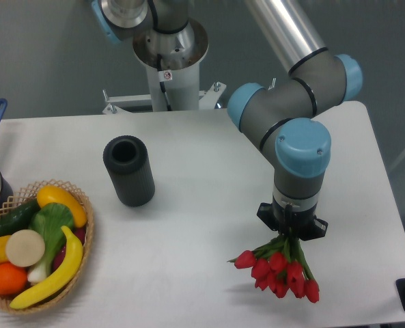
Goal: Insert the flowers into the vase
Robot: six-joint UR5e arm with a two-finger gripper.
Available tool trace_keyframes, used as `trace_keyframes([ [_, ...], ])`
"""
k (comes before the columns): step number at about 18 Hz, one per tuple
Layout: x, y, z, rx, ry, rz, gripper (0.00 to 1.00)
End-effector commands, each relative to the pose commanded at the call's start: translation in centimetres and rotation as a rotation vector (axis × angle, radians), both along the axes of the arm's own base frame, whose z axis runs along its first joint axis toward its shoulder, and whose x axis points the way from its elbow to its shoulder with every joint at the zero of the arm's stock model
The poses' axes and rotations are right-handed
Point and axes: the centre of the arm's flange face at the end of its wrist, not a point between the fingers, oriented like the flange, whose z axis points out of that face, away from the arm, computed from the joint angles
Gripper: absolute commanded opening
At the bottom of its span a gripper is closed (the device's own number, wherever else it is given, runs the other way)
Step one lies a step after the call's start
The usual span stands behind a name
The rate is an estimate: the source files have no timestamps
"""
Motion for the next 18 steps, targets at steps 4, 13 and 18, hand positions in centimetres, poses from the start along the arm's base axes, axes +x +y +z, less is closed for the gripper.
trace_keyframes([
  [4,-0.1,0.2,0.5,0.020,0.003,-0.003,0.00],
  [13,-0.4,1.0,3.0,0.185,-0.028,-0.018,0.00],
  [18,0.4,2.3,4.1,0.379,-0.115,-0.022,0.00],
])
